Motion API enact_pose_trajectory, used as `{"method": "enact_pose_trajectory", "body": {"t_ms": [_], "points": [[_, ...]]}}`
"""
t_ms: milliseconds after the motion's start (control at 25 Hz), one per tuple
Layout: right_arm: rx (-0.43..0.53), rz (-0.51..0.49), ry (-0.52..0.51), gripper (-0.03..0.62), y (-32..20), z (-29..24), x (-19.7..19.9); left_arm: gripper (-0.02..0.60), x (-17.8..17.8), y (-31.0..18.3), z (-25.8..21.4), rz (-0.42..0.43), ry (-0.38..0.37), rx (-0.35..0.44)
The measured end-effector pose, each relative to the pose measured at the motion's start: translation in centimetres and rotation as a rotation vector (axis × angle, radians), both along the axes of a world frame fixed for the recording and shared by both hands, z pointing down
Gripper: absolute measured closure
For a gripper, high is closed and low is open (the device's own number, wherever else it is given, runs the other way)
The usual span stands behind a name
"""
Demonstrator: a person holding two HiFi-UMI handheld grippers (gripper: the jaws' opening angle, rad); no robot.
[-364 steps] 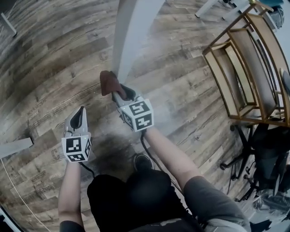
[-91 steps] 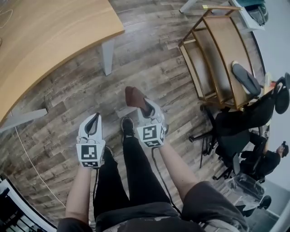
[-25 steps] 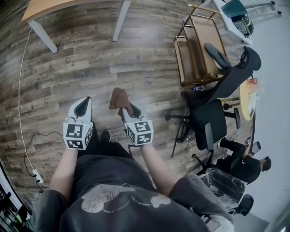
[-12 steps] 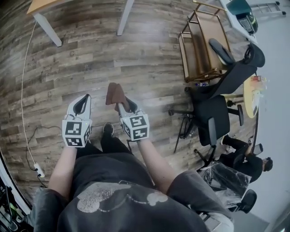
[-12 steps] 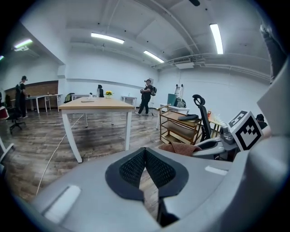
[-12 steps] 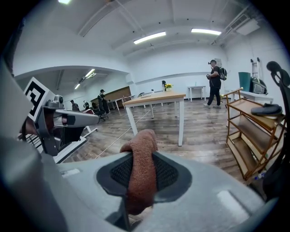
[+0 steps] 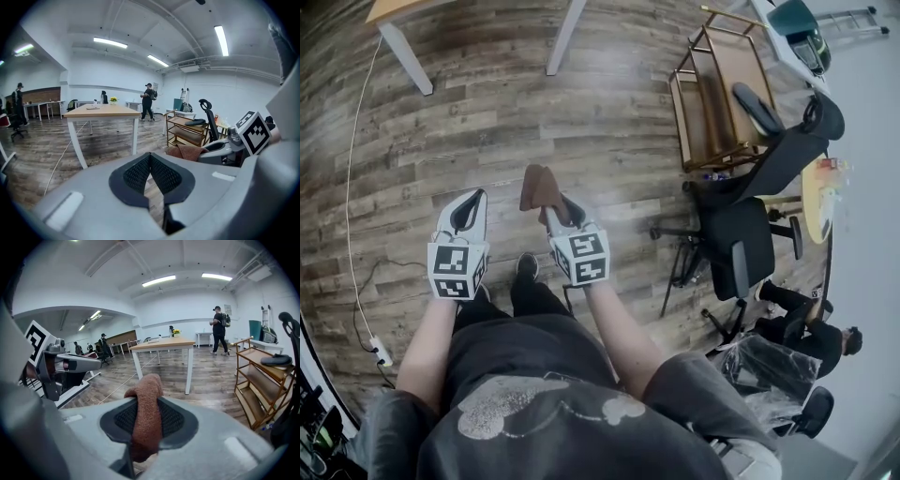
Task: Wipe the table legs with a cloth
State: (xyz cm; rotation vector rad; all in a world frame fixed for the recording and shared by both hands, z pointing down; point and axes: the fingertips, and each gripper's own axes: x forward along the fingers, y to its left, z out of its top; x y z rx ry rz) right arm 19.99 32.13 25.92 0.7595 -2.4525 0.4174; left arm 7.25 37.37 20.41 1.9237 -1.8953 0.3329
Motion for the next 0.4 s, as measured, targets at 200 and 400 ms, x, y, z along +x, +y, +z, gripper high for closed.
{"method": "enact_pose_trajectory", "body": {"t_ms": [200,400], "points": [[0.015,-0.020,0.000,0.513,0.6,-0.8,-0.3,0.562,-0.7,0.6,-1.4,-0.032,0.002,0.017],[0.014,-0.019,0.009,0.513,1.4,-1.6,0.0,0.563,-0.8,0.6,-4.3,-0.024,-0.016,0.062]]}}
